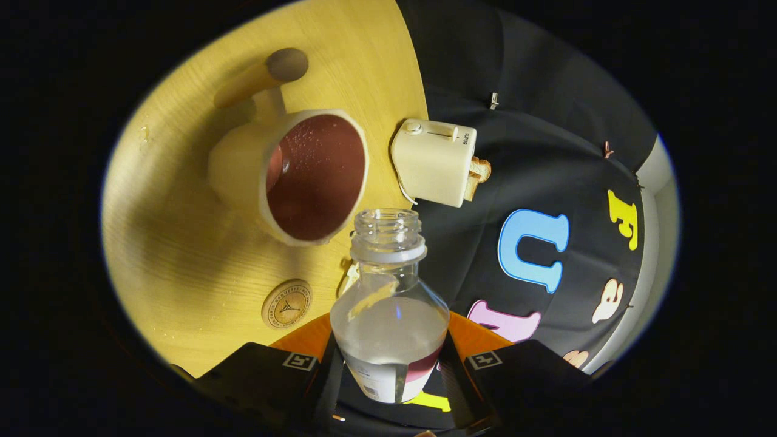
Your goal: Take the bottle from table, then pour the juice into the cup, finally place the bottle on the coaster
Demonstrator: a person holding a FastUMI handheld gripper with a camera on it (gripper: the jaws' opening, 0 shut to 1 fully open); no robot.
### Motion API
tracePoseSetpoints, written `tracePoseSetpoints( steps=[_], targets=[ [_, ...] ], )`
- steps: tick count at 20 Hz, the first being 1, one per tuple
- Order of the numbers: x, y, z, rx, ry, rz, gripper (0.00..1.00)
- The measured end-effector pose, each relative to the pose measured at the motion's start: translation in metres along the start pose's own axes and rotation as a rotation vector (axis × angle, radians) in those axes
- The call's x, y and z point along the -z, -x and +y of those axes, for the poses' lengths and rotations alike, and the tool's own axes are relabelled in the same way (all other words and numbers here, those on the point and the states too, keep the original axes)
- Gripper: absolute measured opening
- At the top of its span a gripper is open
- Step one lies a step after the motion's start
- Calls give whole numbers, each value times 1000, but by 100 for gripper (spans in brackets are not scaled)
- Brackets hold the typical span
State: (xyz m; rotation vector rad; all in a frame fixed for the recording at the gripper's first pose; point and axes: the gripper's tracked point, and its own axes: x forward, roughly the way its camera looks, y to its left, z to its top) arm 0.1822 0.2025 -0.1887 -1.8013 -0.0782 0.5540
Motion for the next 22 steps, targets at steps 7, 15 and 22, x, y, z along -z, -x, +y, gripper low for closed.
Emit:
tracePoseSetpoints(
  steps=[7,15,22],
  targets=[
    [6,-4,-11,28,58,-3,74],
    [8,-7,-21,48,110,-10,74],
    [11,-4,-30,66,150,-17,74]
  ],
)
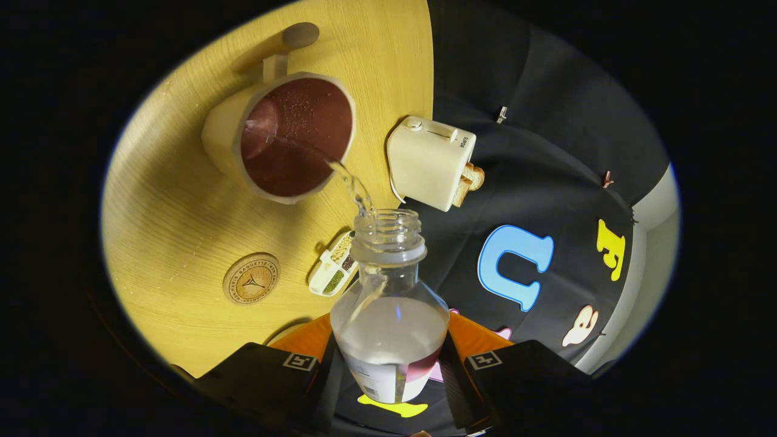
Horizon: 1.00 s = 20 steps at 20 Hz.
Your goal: Take the bottle from table, then pour the juice into the cup, finally place the bottle on the coaster
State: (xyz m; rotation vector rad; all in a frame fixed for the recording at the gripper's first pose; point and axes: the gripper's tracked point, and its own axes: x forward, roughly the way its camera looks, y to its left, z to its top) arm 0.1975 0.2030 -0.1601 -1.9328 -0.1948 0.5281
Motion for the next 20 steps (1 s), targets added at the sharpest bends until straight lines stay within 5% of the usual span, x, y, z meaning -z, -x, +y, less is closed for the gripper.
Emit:
tracePoseSetpoints(
  steps=[20],
  targets=[
    [-31,-3,-2,8,205,-102,74]
  ],
)
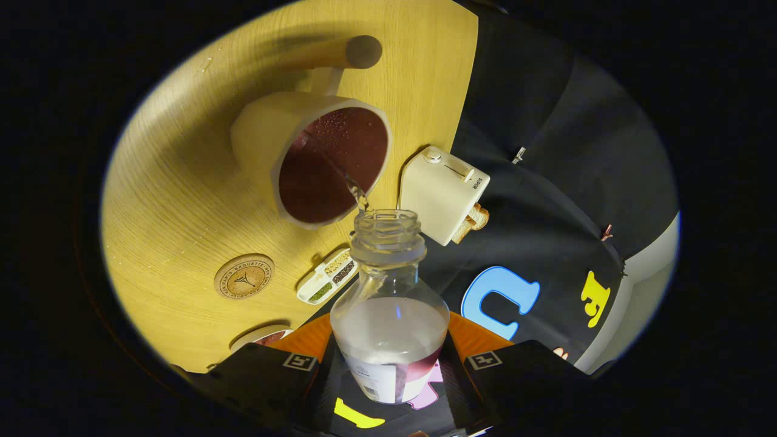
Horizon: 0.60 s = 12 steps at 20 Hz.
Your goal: Take the bottle from table, then pour the juice into the cup, finally place the bottle on the coaster
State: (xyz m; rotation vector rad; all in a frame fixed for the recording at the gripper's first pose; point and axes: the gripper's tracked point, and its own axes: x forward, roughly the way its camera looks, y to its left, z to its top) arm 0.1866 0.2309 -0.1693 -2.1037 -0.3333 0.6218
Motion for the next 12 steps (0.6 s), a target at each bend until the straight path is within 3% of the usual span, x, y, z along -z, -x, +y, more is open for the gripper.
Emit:
tracePoseSetpoints(
  steps=[12],
  targets=[
    [-6,-6,2,30,116,-29,74]
  ],
)
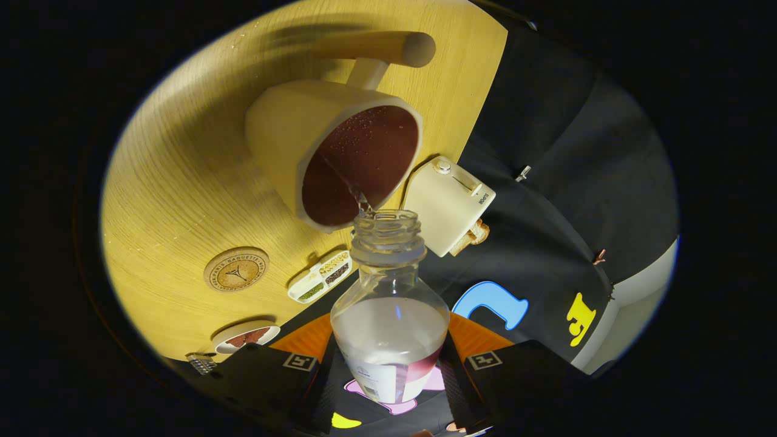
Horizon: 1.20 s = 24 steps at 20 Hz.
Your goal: Take the bottle from table, then pour the juice into the cup, finally place the bottle on the coaster
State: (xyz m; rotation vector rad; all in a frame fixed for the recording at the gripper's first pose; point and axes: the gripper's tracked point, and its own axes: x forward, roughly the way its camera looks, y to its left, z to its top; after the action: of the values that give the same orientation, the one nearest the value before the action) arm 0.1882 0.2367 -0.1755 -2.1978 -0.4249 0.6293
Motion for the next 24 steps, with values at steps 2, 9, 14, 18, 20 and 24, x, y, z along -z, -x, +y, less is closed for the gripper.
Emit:
tracePoseSetpoints(
  steps=[2,9,14,18,20,24],
  targets=[
    [3,-5,-5,10,14,-4,74],
    [10,-13,-7,13,29,-10,74],
    [8,-15,-5,10,34,-22,74],
    [7,-16,-4,9,33,-26,74],
    [7,-17,-4,10,29,-25,74],
    [6,-16,-3,8,18,-28,74]
  ],
)
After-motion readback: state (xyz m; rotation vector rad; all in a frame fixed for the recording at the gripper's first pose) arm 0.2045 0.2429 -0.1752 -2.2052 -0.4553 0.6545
